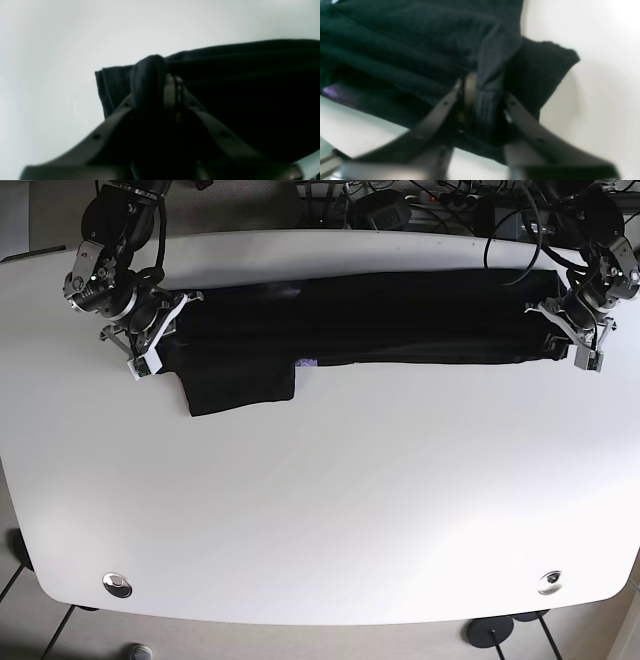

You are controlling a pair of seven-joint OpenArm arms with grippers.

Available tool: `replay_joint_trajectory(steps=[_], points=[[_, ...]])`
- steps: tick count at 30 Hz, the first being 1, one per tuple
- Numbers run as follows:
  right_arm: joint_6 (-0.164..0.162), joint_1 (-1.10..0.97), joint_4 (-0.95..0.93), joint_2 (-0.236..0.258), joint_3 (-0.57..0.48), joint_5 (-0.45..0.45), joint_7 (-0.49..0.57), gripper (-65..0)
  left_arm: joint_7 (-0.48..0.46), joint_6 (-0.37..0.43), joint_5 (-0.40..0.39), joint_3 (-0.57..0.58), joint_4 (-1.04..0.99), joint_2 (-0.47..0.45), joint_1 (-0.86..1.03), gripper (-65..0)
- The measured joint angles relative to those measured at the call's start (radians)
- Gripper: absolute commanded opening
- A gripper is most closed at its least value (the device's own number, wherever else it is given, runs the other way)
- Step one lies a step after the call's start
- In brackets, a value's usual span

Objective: Fold the T-shirt properly
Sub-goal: 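Fold the hem with both grippers over toward the collar edge, then fold the shirt over again with both grippers into a long strip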

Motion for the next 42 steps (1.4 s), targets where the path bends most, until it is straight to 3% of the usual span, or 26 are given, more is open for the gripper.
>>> replay_joint_trajectory(steps=[2, 3, 6, 8, 11, 21, 27, 30, 32, 33, 39, 42], points=[[-0.002, -0.026, 0.001, 0.0, 0.0, -0.006, -0.001, -33.8, 0.019, 0.0, 0.0, -0.003, -0.002, 0.0, 0.006, -32.5], [-0.003, -0.034, 0.013, 0.002, 0.001, 0.011, -0.009, -28.4, 0.051, 0.0, 0.0, -0.013, -0.002, 0.001, 0.006, -28.2], [-0.002, -0.055, 0.105, 0.004, 0.059, 0.098, -0.007, -14.7, 0.114, 0.002, 0.0, -0.089, 0.0, 0.003, 0.006, -27.8], [-0.003, -0.051, 0.129, 0.009, 0.08, 0.123, -0.003, -10.8, 0.14, 0.003, 0.011, -0.096, 0.021, 0.0, -0.001, -27.8], [-0.003, 0.014, 0.108, 0.004, 0.074, 0.129, -0.017, -10.1, 0.126, 0.003, -0.009, -0.089, 0.083, 0.002, -0.032, -27.8], [-0.003, 0.361, -0.399, -0.022, 0.072, -0.102, 0.01, -10.1, 0.13, 0.003, 0.011, 0.026, 0.085, 0.023, -0.052, -27.9], [-0.003, 0.365, -0.428, -0.058, 0.054, -0.093, 0.061, -10.6, 0.097, 0.003, 0.011, 0.09, 0.084, 0.023, -0.028, -27.9], [-0.002, 0.328, -0.387, -0.061, -0.034, -0.077, 0.063, -10.6, 0.086, 0.003, 0.121, 0.099, 0.084, 0.03, -0.031, -27.9], [0.0, 0.299, -0.36, -0.063, -0.068, -0.077, 0.066, -10.9, 0.088, 0.003, 0.128, 0.1, 0.084, 0.036, -0.031, -27.9], [0.0, 0.299, -0.361, -0.063, -0.068, -0.074, 0.068, -15.4, 0.088, 0.003, 0.127, 0.101, 0.084, 0.039, -0.033, -27.9], [-0.003, 0.293, -0.364, -0.078, -0.042, -0.09, 0.057, -63.1, 0.086, 0.003, 0.127, 0.101, 0.077, 0.042, -0.032, -27.9], [-0.003, 0.276, -0.237, -0.08, -0.041, -0.1, 0.018, -63.1, 0.063, 0.003, 0.115, 0.101, -0.019, 0.039, -0.039, -27.9]])
